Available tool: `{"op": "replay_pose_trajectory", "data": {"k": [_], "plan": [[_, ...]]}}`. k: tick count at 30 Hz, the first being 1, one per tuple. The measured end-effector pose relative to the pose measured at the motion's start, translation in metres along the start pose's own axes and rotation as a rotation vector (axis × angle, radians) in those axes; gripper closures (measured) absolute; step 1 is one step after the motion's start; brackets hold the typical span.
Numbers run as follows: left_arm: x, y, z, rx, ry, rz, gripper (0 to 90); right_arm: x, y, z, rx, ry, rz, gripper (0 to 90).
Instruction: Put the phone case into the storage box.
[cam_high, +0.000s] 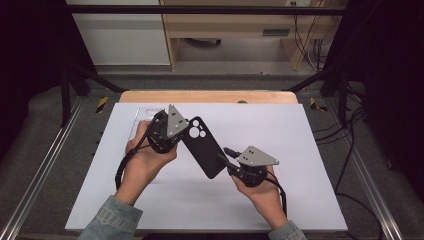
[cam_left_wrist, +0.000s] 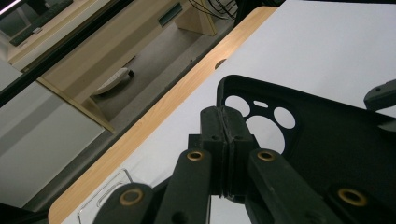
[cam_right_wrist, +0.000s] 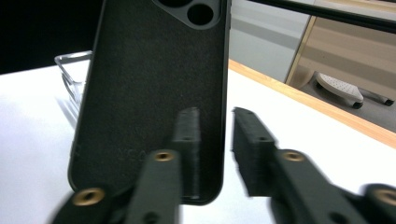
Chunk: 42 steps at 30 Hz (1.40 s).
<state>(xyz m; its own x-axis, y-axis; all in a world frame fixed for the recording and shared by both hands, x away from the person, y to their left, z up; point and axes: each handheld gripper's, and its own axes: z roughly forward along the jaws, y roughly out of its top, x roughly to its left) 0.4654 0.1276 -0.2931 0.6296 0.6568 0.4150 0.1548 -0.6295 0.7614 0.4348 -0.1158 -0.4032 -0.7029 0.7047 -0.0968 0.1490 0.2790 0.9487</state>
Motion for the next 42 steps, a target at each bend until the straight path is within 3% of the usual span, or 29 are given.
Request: {"op": "replay_pose_trajectory", "data": {"k": [6, 13, 20, 27, 33, 36, 42], "plan": [[0.003, -0.001, 0.004, 0.009, 0.012, 0.033, 88.8, 0.001, 0.004, -0.007, -0.036, -0.007, 0.020, 45.8], [0.008, -0.005, 0.010, 0.012, 0.021, 0.053, 88.8, -0.011, 0.000, -0.014, -0.061, -0.019, 0.037, 23.3], [0.013, -0.011, 0.017, 0.010, 0.030, 0.087, 88.8, -0.027, -0.016, -0.018, -0.066, -0.047, 0.067, 8.8], [0.020, -0.015, 0.023, 0.013, 0.033, 0.101, 88.8, -0.038, -0.033, -0.023, -0.069, -0.091, 0.078, 5.4], [0.030, -0.019, 0.028, 0.005, 0.036, 0.111, 88.8, -0.048, -0.046, -0.023, -0.048, -0.146, 0.061, 5.4], [0.034, -0.020, 0.031, 0.001, 0.039, 0.123, 88.8, -0.054, -0.051, -0.023, -0.067, -0.191, 0.041, 8.2], [0.040, -0.022, 0.037, 0.008, 0.032, 0.141, 88.8, -0.060, -0.060, -0.024, -0.055, -0.228, 0.024, 8.8]]}}
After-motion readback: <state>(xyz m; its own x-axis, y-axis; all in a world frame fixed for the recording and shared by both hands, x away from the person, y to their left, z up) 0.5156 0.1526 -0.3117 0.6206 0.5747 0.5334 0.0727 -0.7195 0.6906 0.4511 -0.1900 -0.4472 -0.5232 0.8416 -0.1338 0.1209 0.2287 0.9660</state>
